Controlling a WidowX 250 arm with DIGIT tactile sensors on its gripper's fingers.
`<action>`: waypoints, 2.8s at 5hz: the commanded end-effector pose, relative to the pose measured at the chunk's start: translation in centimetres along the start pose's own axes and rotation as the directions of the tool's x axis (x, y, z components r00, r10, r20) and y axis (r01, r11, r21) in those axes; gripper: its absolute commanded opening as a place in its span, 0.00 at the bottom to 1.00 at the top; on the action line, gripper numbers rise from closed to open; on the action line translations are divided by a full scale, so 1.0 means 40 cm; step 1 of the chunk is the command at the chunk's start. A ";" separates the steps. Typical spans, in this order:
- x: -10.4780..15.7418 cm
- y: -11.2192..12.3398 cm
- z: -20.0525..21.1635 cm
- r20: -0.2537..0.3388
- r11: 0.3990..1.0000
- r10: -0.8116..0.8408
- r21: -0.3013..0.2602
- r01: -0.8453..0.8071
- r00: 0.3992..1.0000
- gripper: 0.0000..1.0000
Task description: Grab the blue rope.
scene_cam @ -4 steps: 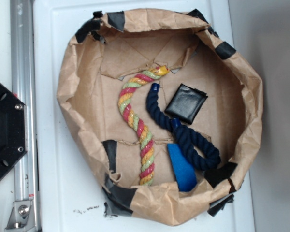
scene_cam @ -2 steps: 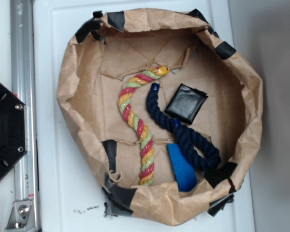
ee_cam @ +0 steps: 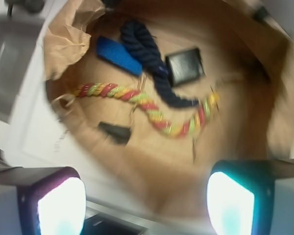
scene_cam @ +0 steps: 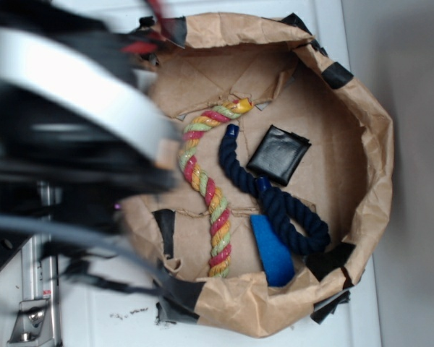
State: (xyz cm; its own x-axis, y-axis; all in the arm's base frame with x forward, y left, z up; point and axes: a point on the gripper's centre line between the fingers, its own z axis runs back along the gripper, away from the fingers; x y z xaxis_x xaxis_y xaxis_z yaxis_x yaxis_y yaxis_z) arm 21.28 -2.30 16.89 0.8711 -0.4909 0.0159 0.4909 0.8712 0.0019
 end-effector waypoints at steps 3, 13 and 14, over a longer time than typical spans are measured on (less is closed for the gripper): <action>0.280 -0.031 -0.285 -0.087 0.840 -0.500 0.192 0.507 0.862 1.00; 0.151 0.022 -0.347 -0.188 0.911 -0.387 0.073 0.406 0.903 1.00; 0.188 0.032 -0.350 -0.222 0.865 -0.456 0.116 0.487 0.862 1.00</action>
State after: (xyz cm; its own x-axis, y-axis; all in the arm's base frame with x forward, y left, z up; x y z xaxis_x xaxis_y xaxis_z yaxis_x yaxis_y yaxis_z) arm 28.74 -3.98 3.15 0.5713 -0.7926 -0.2132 0.8202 0.5604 0.1147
